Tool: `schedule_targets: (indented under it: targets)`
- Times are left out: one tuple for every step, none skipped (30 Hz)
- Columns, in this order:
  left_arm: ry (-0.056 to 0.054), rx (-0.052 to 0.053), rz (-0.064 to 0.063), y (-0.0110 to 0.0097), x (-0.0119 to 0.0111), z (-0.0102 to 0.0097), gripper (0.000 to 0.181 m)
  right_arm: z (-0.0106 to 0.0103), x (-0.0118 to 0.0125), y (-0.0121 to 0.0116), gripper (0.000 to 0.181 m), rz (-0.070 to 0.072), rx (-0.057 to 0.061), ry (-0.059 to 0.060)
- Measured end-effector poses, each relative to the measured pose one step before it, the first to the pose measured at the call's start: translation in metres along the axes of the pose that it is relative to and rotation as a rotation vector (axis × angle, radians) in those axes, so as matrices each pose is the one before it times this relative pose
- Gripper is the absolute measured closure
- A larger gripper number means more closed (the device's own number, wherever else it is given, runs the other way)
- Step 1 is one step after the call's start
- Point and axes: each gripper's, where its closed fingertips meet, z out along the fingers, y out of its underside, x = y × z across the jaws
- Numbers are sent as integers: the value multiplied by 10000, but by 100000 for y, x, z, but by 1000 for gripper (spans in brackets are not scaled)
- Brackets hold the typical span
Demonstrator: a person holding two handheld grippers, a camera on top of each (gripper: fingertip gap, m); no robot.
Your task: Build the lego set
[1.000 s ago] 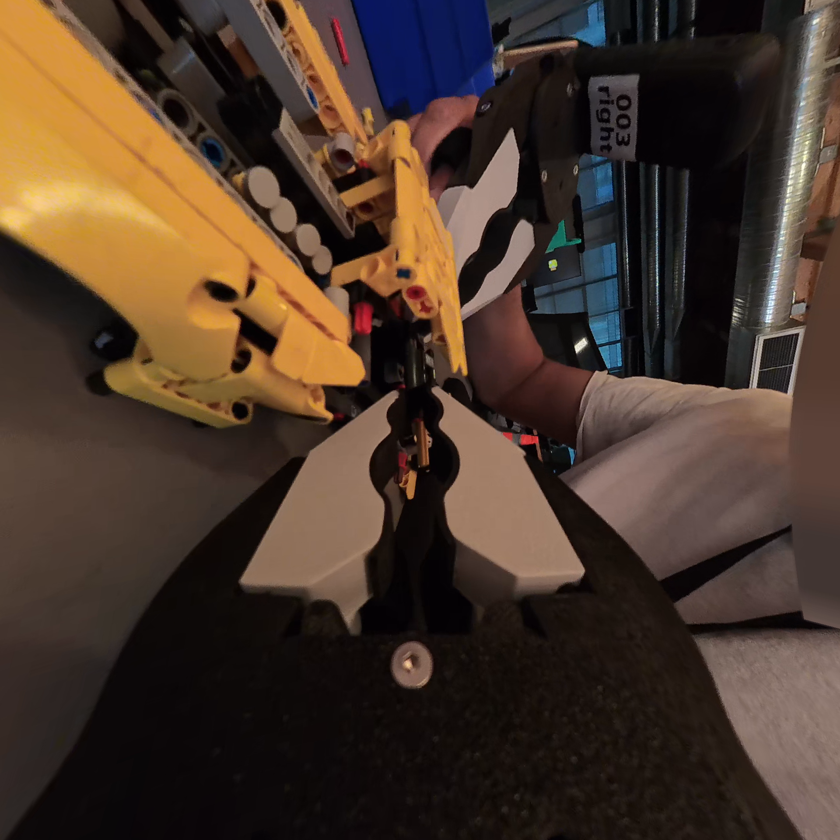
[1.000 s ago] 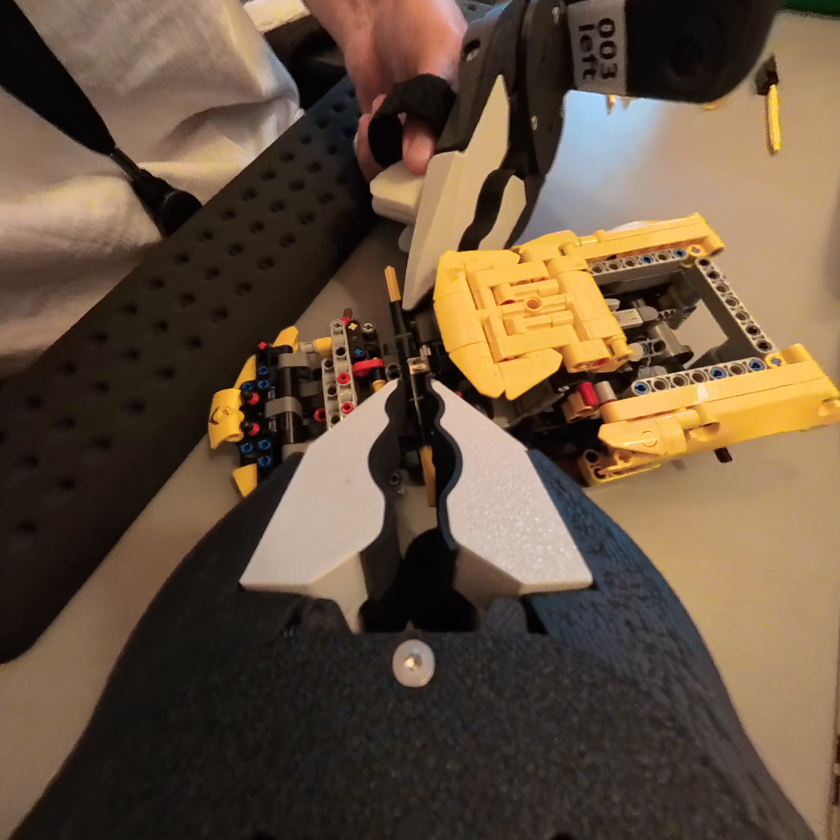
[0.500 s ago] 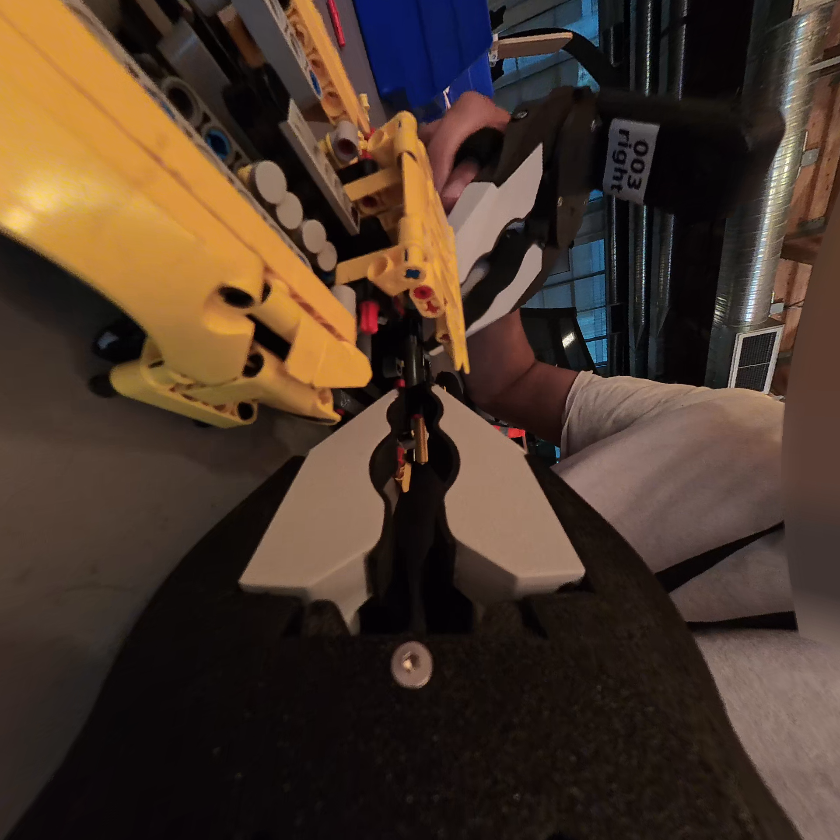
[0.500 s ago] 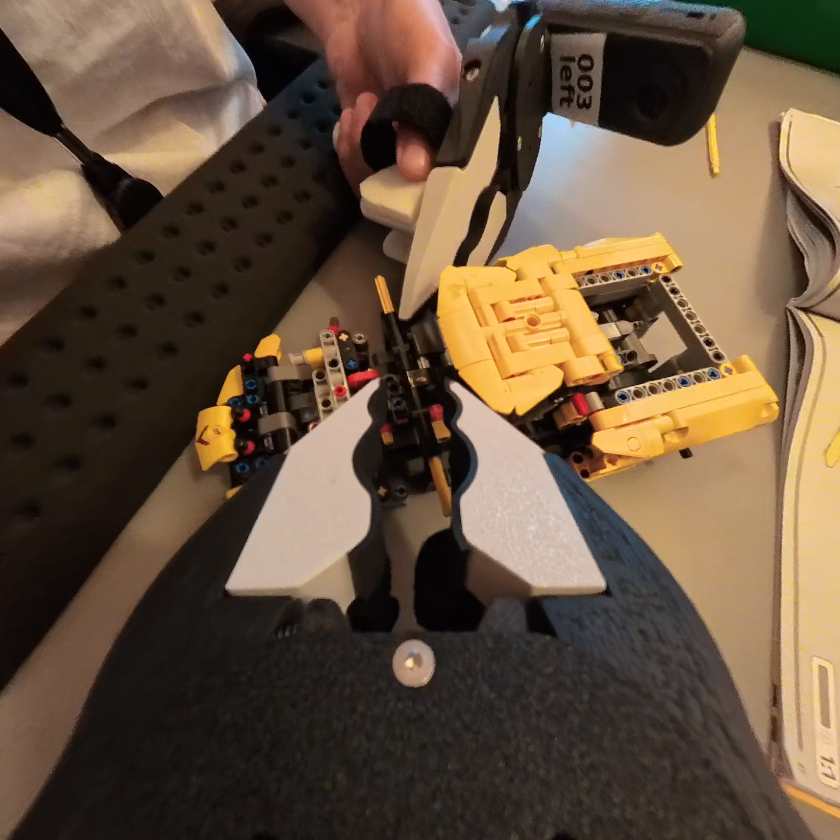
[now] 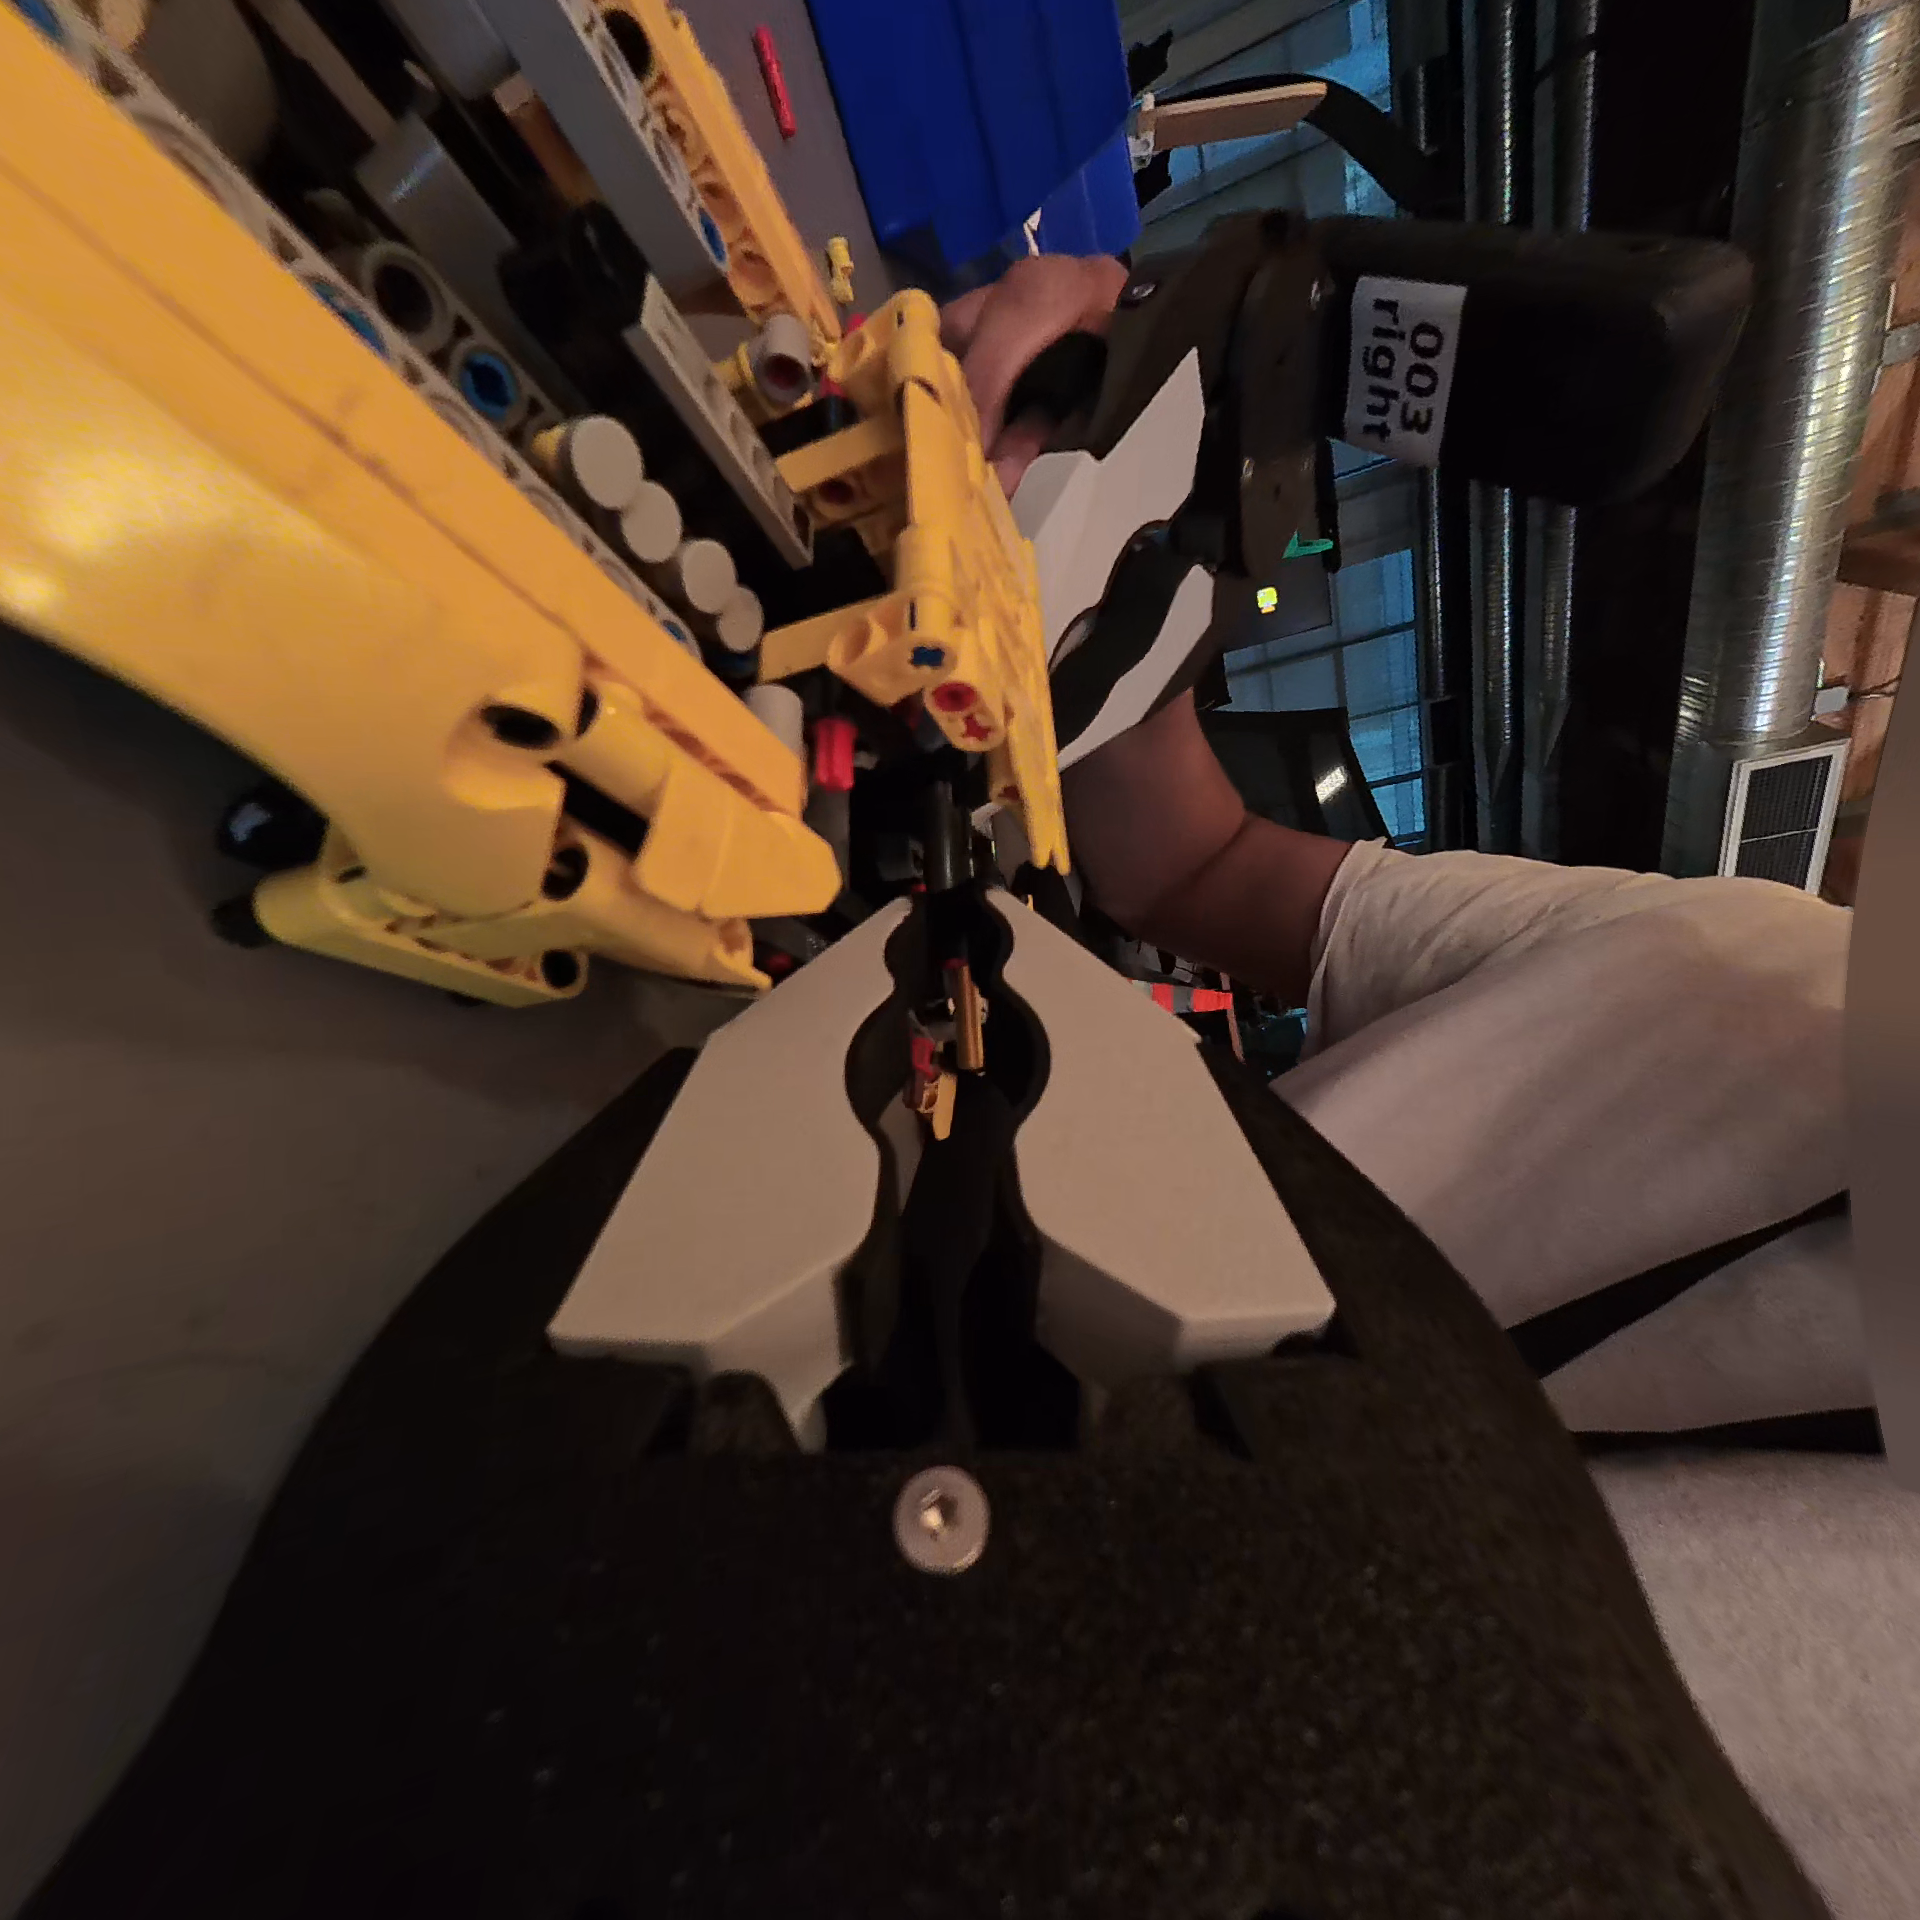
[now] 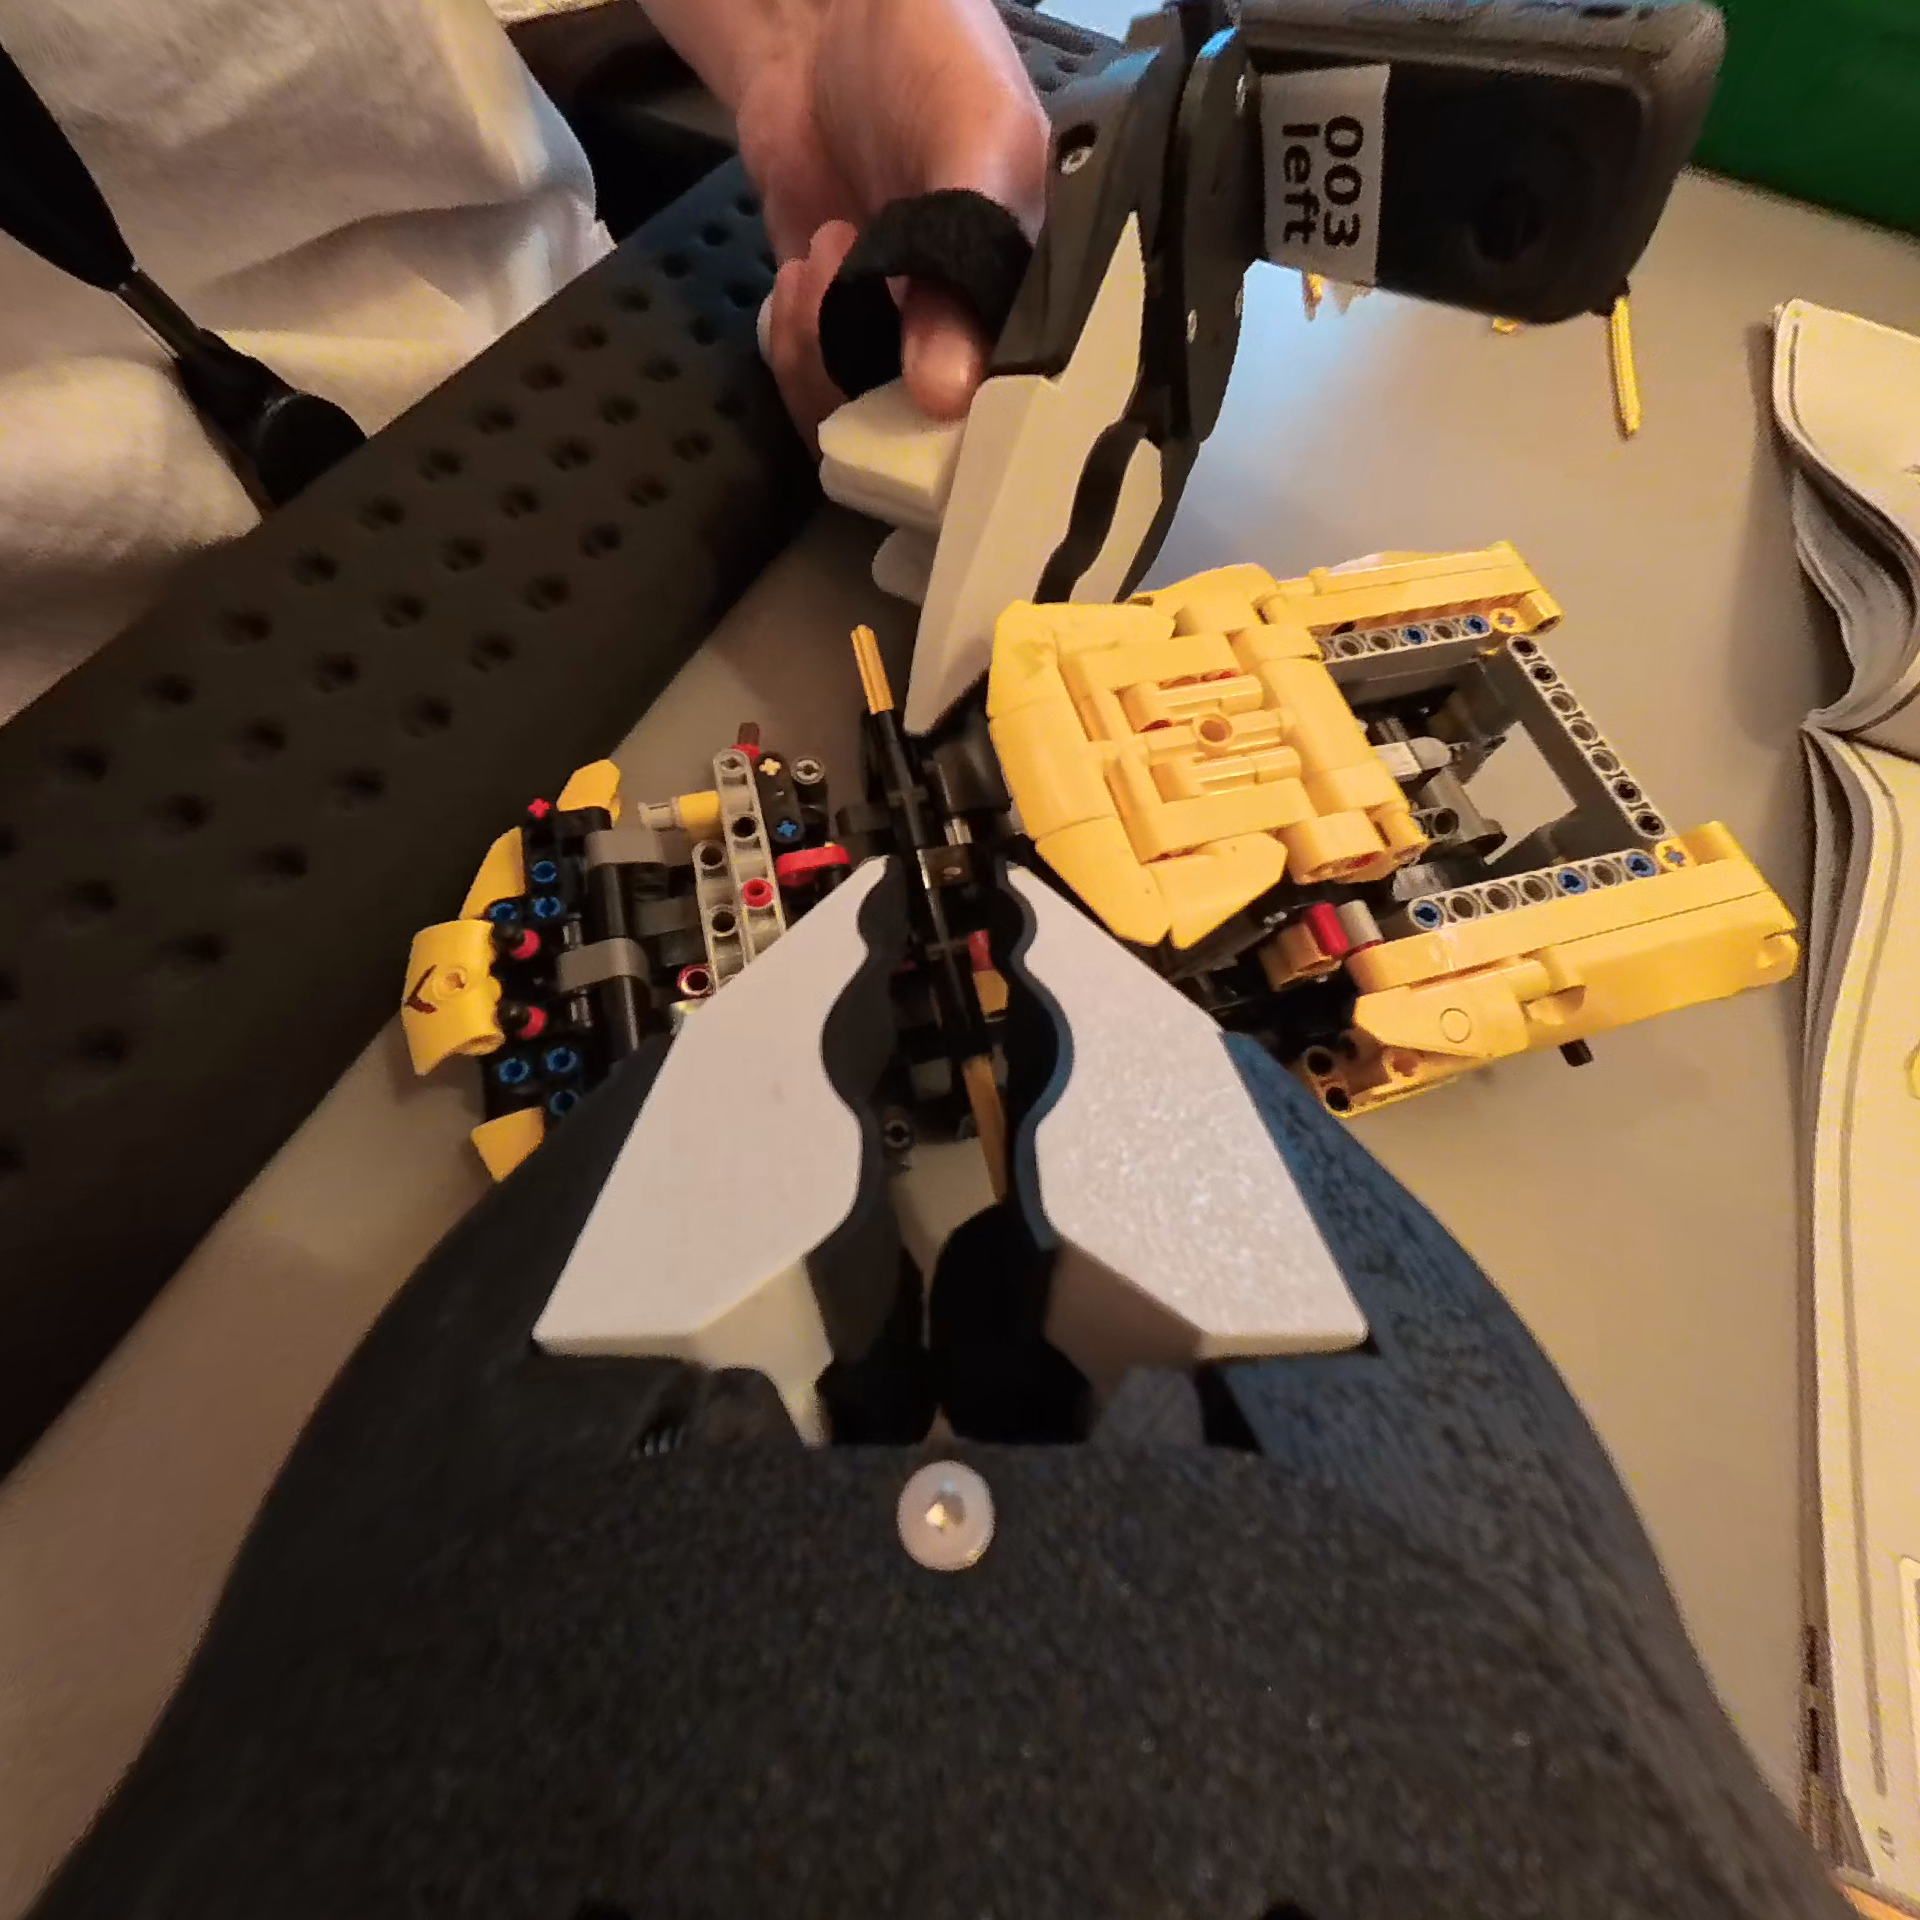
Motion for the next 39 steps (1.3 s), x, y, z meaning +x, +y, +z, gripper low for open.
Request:
schedule_targets:
  targets:
    - [4, 43, -36, -89, -26, 13, 179, -5, 3, 27, 168, 38, -57, -25]
    - [-36, 54, 41, -63, 0, 37, 179, -20, -1, 19, 168, 2, -4, -13]
    - [-34, 14, 75, -18, 4, 45, 179, 12, -11, -8, 168, -3, 26, -8]
    - [15, 28, -29, -56, 3, 16, 179, -2, 5, -2, 168, 16, 30, 0]
    - [13, 38, -42, -82, -2, 41, 179, 8, 4, 1, 168, 11, 20, -4]
    - [-9, 39, -3, -56, 1, 89, 179, -7, 0, 0, 168, -1, 19, -13]
    - [-19, 27, 10, -55, -2, 105, 179, 7, 0, -13, 168, 0, 10, -15]
    - [5, -1, -26, -36, -3, 84, 179, 56, -11, -36, 168, 9, 13, -5]
    - [20, -20, -40, -2, -11, 24, 179, 45, -52, -33, 168, -3, 25, -3]
    - [0, 2, -17, 3, -6, 5, 179, 0, 5, -7, 168, 8, -5, 6]
    - [-10, 9, 11, 2, -6, 10, 179, -10, 7, 8, 168, 1, -2, 6]
    - [-11, 8, 8, 7, -6, 0, 179, -3, -10, 1, 168, -20, -26, 2]
    - [-11, 9, 10, 5, -6, 1, 178, -1, 16, -21, 168, -20, -52, 3]
    - [-1, 1, 7, 20, 8, -15, 178, 1, 11, -16, 168, 43, -7, 14]
    - [5, -5, -10, 26, -1, -7, 178, -9, 2, -33, 167, 126, 48, 2]
    - [-1, 3, -20, -9, -9, 12, 176, -34, 44, -32, 167, 181, 40, 16]
    - [2, 4, -11, -35, -23, -4, 176, -56, 156, -27, 167, 171, -14, 103]
    - [49, -85, -18, 67, 22, 1, 175, -31, 26, -46, 166, 16, 29, 69]
    - [50, -109, -15, 82, 22, -34, 175, -37, -100, -96, 165, -17, 66, 41]
    - [-27, -60, 61, 68, 7, -65, 175, -131, -169, -185, 158, 44, 132, 6]
    - [-131, -75, 167, 133, 4, -141, 174, -311, -137, -239, 155, 153, 156, -28]
    - [-228, -111, 233, 175, -26, -262, 169, -459, -213, -165, 154, 202, 126, -136]
    - [-336, 15, 269, 49, -113, -453, 166, -570, -17, -59, 154, 241, 108, -22]
    - [-313, 54, 284, 52, -69, -504, 167, -586, 326, 52, 155, 214, 78, 216]
    - [-177, -75, 240, 229, 126, -405, 167, -496, 304, 269, 155, 154, -17, 251]
    - [-103, -184, 231, 381, 220, -234, 166, -384, 92, 519, 155, 120, -184, 173]
    - [-172, -183, 312, 385, 148, -45, 164, -289, 178, 544, 156, 88, -255, 253]
    - [-342, -97, 435, 279, -75, 83, 163, -211, 84, 246, 156, 16, -106, 213]
    - [-359, -37, 562, 183, -46, 149, 161, -92, -80, -131, 158, -9, 42, 121]
    - [-303, 15, 638, 61, 60, 181, 160, 78, -127, -234, 160, -5, 4, 94]
    - [-317, 72, 642, -22, 39, 143, 159, 210, -193, -343, 163, 44, -4, 77]
    - [-314, 144, 511, -158, -8, 27, 159, 316, -480, -398, 163, 120, -15, -57]
    - [-160, 210, 293, -276, 92, -88, 159, 342, -644, -213, 163, 159, -121, -102]
    - [5, 203, 122, -259, 209, -159, 158, 304, -519, -55, 163, 167, -172, 23]
    - [23, 114, 64, -101, 139, -188, 156, 214, -296, 19, 162, 181, -139, 195]
    - [-154, -19, 121, 128, -153, -159, 156, 111, -220, 28, 162, 197, -50, 277]
    - [-211, -123, 234, 279, -171, -92, 155, 29, -47, 33, 161, 226, 29, 396]
    - [-98, -172, 285, 265, 92, 1, 155, -82, 161, 128, 160, 211, 26, 513]
    - [-87, -248, 329, 301, 159, 115, 155, -214, 231, 214, 159, 191, 35, 540]
